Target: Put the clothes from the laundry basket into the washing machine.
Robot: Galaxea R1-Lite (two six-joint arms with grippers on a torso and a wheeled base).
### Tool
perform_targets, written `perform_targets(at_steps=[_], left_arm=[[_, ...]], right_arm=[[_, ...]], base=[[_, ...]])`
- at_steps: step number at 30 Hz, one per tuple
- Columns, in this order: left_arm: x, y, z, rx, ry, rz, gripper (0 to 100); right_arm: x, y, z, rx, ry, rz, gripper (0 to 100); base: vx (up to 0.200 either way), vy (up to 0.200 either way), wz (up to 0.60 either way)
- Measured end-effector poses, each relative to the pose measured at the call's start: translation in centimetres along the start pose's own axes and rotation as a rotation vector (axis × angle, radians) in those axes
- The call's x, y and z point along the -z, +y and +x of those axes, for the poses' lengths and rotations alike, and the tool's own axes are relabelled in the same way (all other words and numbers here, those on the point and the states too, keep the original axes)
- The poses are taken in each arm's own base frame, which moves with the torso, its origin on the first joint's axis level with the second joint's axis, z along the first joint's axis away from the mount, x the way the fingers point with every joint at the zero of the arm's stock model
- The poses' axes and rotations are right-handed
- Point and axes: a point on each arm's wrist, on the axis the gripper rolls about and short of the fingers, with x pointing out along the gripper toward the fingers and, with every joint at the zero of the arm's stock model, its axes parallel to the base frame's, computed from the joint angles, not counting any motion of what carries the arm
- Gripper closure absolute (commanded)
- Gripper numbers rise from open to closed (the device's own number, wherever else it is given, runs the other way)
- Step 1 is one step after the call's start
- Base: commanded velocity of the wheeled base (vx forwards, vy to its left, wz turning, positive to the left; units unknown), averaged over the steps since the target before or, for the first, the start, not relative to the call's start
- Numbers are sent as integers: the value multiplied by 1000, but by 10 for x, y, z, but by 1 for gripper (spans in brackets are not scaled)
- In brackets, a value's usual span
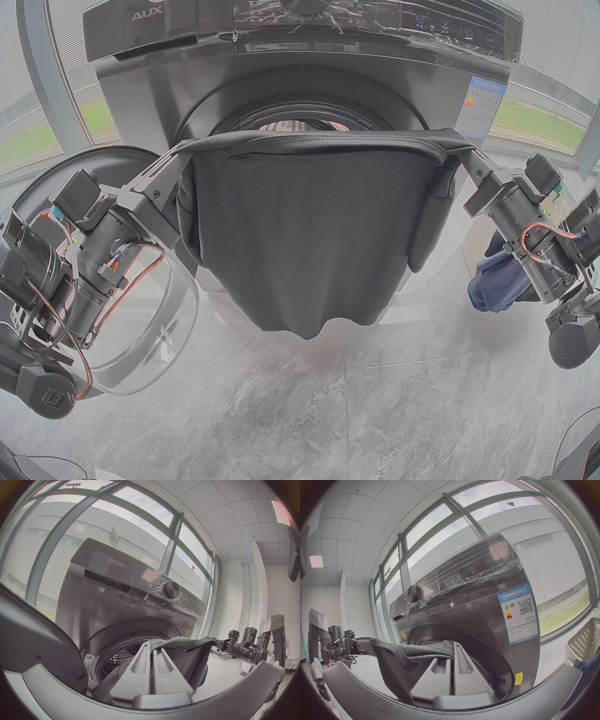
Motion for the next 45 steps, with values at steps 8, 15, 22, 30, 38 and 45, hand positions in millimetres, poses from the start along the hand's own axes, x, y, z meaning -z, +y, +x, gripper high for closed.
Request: perform_targets(at_steps=[8,15,22,30,38,45], left_arm=[[3,0,1,2,8,0,100],[13,-6,1,25,43,-14,100],[27,-15,4,56,86,-35,100],[35,-20,7,74,106,-50,100],[44,-33,9,117,128,-71,100],[56,-41,14,140,153,-81,100]], right_arm=[[0,0,0,0,1,0,100],[5,0,-5,7,26,17,100],[25,4,-17,2,117,38,100],[61,15,-27,-26,257,69,100],[81,29,-31,-30,326,90,0],[105,40,-48,-52,448,102,0]], base=[[0,0,0],[0,0,0],[0,0,0],[0,0,0],[0,0,0],[0,0,0]])
